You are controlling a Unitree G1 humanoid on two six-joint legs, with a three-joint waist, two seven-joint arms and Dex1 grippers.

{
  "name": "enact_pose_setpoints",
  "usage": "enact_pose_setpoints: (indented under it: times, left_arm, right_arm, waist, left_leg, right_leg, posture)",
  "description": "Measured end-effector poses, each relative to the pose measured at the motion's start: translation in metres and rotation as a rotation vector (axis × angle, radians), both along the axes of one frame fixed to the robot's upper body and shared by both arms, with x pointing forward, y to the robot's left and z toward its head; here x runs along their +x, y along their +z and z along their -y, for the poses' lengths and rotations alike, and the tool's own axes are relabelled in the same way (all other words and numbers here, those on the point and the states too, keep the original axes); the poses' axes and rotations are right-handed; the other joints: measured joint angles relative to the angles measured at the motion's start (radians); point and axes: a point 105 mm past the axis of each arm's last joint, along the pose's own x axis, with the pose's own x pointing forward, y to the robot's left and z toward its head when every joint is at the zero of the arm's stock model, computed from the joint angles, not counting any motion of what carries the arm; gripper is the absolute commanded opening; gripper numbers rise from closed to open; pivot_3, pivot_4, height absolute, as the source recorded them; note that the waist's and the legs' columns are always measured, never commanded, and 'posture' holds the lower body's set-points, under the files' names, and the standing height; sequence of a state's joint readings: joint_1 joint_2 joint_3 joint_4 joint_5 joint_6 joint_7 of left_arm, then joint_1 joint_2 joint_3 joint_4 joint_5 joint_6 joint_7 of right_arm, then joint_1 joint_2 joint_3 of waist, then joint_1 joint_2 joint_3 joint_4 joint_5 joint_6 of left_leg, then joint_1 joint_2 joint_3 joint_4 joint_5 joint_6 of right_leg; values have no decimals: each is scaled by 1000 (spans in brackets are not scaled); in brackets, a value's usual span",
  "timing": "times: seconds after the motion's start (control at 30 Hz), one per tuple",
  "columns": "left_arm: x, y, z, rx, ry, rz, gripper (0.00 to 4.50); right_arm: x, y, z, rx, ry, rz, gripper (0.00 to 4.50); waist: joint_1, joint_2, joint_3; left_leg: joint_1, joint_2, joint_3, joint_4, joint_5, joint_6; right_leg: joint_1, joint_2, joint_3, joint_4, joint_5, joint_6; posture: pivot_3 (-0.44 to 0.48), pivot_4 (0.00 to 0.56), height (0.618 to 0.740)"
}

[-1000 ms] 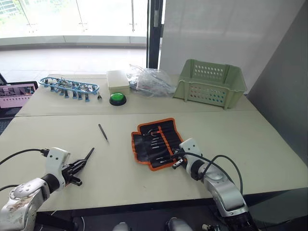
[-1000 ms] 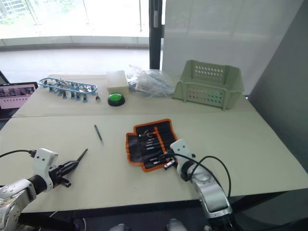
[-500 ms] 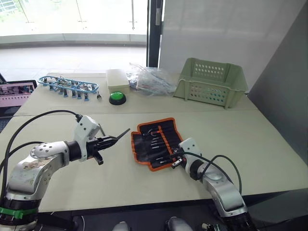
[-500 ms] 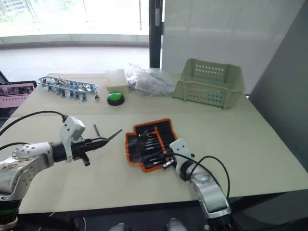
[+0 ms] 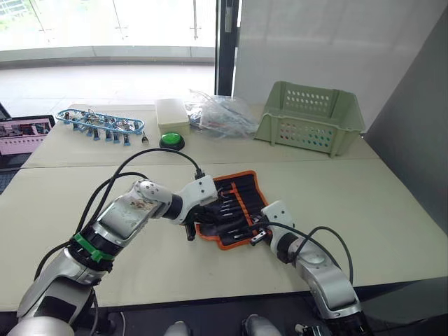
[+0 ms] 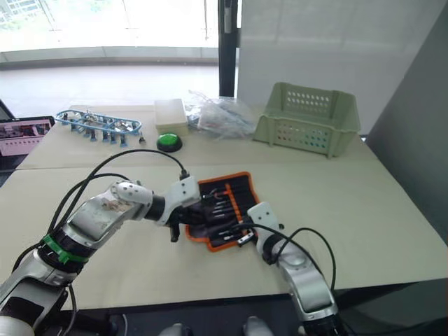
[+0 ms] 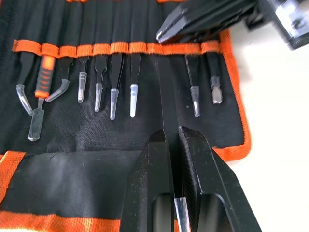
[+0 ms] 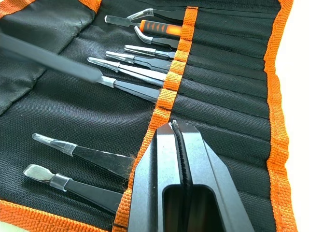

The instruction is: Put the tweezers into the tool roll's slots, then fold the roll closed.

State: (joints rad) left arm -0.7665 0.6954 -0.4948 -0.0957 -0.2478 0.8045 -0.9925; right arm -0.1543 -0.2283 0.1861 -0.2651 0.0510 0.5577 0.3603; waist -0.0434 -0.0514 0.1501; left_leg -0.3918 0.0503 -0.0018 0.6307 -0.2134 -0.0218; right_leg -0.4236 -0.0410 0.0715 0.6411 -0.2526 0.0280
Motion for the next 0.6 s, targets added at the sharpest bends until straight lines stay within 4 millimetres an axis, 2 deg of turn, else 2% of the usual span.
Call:
enact_pose_setpoints:
  times: [0.2,0.43,0.6]
  left_arm:
    - [5,-7,12,59,-54,14,12]
    - [5,-11,18,74,-89,18,12]
    - [9,-13,23,79,-97,25,12]
  right_arm:
    - [-6,-2,2,3,-17,-7,0]
    - [-23,-4,7,-7,-36,-23,0]
    - [-24,-4,6,-7,-38,-26,0]
  waist:
    - [1,0,0]
    - [3,0,0]
    - [2,0,0]
  left_leg:
    - [-1,0,-1,0,0,0]
    - [-2,-1,-1,1,0,0]
    - [-2,-1,-1,2,0,0]
  right_leg:
    - [0,0,0,0,-1,1]
    - [0,0,0,0,-1,2]
    - [0,0,0,1,-1,2]
  posture:
    - [0,150,725]
    - [0,150,725]
    - [0,150,725]
